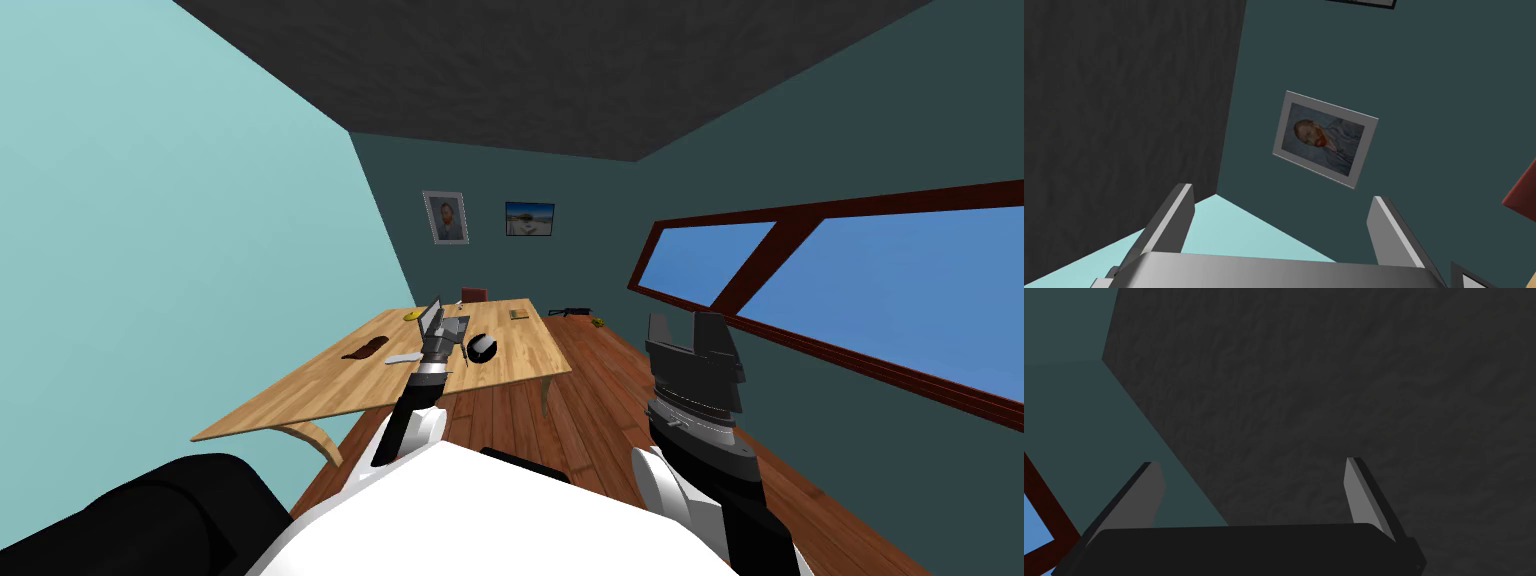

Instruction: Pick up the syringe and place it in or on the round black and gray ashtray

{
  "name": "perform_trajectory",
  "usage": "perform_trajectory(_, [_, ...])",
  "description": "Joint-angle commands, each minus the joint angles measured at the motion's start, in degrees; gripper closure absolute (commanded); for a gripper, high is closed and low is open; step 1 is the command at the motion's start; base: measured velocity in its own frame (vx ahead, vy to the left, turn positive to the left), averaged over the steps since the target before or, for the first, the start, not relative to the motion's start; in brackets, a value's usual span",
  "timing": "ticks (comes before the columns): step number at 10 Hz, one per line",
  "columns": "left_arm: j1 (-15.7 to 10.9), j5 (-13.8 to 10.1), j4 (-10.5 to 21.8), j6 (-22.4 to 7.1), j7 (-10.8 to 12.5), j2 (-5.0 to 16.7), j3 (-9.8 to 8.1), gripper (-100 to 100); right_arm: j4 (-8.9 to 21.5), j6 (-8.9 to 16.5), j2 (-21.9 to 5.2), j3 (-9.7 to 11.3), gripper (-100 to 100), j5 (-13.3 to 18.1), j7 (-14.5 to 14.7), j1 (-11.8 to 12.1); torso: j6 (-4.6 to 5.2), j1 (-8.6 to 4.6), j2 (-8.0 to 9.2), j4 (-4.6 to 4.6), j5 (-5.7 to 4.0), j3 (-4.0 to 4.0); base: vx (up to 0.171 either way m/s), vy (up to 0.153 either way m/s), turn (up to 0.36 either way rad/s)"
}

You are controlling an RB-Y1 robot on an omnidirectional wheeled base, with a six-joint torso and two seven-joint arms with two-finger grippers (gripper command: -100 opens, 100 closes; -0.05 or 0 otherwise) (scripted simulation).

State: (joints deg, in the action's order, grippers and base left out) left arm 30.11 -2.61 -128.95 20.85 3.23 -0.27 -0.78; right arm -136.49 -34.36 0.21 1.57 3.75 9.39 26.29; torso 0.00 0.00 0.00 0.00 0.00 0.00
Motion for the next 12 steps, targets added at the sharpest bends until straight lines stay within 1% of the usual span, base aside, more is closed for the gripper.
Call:
perform_trajectory(1, [-0.24,0.37,0.54,0.25,-0.68,1.71,-0.27,-100,0.0,0.0,0.0,0.0,0,0.0,0.0,0.0,0.0,0.0,0.0,0.0,0.0,0.0,-0.02,0.002,-0.02])
perform_trajectory(3, [-0.8,1.24,1.87,0.84,-2.25,4.08,-0.89,-100,0.0,0.0,0.0,0.0,0,0.0,0.0,0.0,0.0,0.04,0.13,0.03,0.01,0.07,-0.052,0.011,-0.038])
perform_trajectory(6, [-2.2,3.33,5.19,2.28,-6.08,6.81,-2.38,-100,0.0,0.0,0.0,0.0,0,0.0,0.0,-0.01,0.01,0.12,0.27,0.06,0.03,0.15,-0.08,0.023,-0.059])
perform_trajectory(10, [-4.89,7.24,11.51,5.12,-12.83,8.94,-5.2,-100,0.01,0.0,0.0,0.0,0,0.0,0.0,-0.01,0.0,0.14,0.44,0.1,0.03,0.25,-0.114,0.029,-0.091])
perform_trajectory(11, [-4.89,7.24,11.78,5.12,-13.39,8.94,-5.2,-100,0.01,0.0,0.0,0.0,0,0.0,0.0,-0.02,0.01,0.13,0.46,0.1,0.03,0.27,-0.077,0.023,-0.027])
perform_trajectory(12, [-5.68,8.36,13.77,5.97,-15.52,9.31,-6.01,-100,0.01,0.0,0.0,0.0,0,0.0,0.0,-0.01,-0.01,0.12,0.33,0.08,0.03,0.2,-0.076,0.018,-0.057])
